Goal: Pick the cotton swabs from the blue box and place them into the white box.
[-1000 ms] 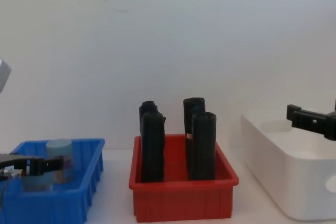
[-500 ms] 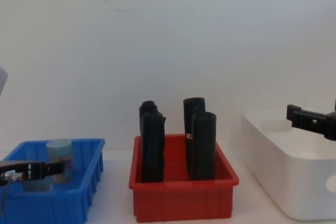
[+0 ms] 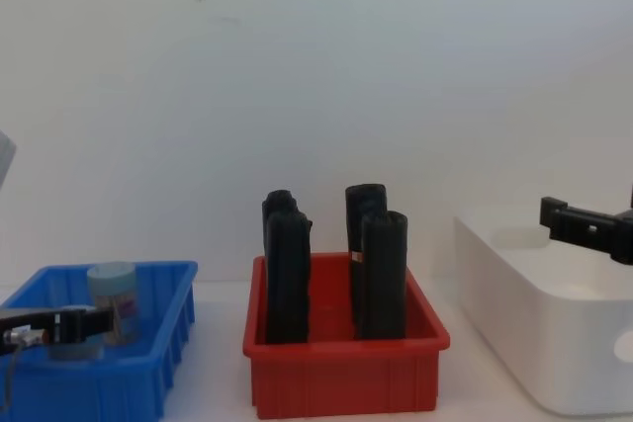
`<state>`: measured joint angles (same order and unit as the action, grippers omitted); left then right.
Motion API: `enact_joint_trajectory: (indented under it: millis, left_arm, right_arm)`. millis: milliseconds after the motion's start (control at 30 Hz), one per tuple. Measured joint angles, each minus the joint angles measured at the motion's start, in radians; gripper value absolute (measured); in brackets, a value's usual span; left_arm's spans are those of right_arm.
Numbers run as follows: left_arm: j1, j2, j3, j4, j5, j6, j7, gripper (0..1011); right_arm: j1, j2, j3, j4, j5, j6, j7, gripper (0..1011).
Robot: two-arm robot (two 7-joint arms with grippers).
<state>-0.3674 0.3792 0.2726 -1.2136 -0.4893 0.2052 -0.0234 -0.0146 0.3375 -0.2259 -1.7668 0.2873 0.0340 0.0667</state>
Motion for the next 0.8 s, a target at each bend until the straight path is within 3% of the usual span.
enact_joint_trajectory:
  millis: [100,500,800]
  left_arm:
    - [-0.001,-0.001,0.0,0.001,0.005,0.001,-0.001,671]
    - [-0.005,0.0,0.001,-0.022,0.05,0.012,-0.012,670]
    - [-0.004,0.015,-0.007,-0.102,0.084,0.027,-0.043,669]
  right_arm:
    - [0.0,0.0,0.0,0.0,0.0,0.0,0.0,1002]
    - [0.0,0.0,0.0,0.0,0.0,0.0,0.0,1002]
    - [0.0,0.0,0.0,0.0,0.0,0.0,0.0,1002]
